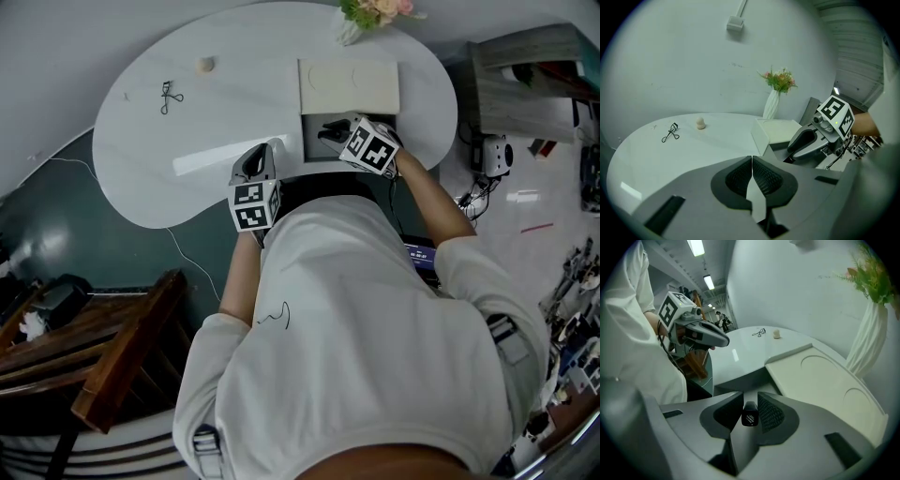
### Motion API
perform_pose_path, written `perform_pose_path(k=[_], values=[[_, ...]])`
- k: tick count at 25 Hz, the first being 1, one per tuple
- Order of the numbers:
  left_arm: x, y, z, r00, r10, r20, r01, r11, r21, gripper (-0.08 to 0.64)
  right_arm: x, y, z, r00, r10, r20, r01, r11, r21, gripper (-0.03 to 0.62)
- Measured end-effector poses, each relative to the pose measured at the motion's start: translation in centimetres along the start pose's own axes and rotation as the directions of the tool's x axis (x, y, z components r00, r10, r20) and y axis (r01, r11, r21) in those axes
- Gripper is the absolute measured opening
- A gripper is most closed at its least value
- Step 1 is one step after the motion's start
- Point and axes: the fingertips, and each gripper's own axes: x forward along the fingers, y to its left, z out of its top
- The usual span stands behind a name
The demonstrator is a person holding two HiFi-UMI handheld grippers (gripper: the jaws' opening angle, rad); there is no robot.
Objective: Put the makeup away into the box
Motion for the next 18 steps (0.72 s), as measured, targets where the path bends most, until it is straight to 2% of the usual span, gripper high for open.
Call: perform_pose_path(k=[3, 6, 8, 12, 15, 16, 18], values=[[0.2, -0.4, 0.1, 1.0, -0.01, 0.002, 0.01, 1.0, 0.004, 0.021, 0.5, 0.1, -2.0, 0.997, 0.001, -0.083, -0.009, 0.996, -0.093, 0.092], [0.4, -1.1, 0.4, 1.0, -0.023, 0.004, 0.022, 1.0, 0.014, 0.021, 1.0, -0.5, -4.5, 0.979, -0.074, -0.191, 0.031, 0.975, -0.219, 0.087], [0.5, -1.3, 0.6, 1.0, -0.03, 0.003, 0.03, 0.999, 0.023, 0.021, 1.2, -0.6, -5.2, 0.972, -0.095, -0.213, 0.038, 0.966, -0.256, 0.087], [0.7, -1.7, 0.7, 0.999, -0.039, 0.0, 0.039, 0.999, 0.036, 0.021, 1.2, -0.6, -5.3, 0.975, -0.095, -0.199, 0.046, 0.97, -0.238, 0.087], [0.8, -2.0, 0.7, 0.999, -0.051, -0.006, 0.052, 0.998, 0.046, 0.021, 1.0, -1.1, -5.1, 0.975, -0.128, -0.183, 0.087, 0.972, -0.217, 0.089], [1.0, -2.2, 0.7, 0.998, -0.058, -0.008, 0.058, 0.997, 0.049, 0.021, 0.9, -1.3, -5.0, 0.976, -0.136, -0.17, 0.1, 0.974, -0.203, 0.113], [1.3, -2.6, 0.7, 0.997, -0.075, -0.011, 0.076, 0.995, 0.058, 0.021, 0.4, -1.3, -4.5, 0.982, -0.139, -0.131, 0.118, 0.981, -0.157, 0.207]])
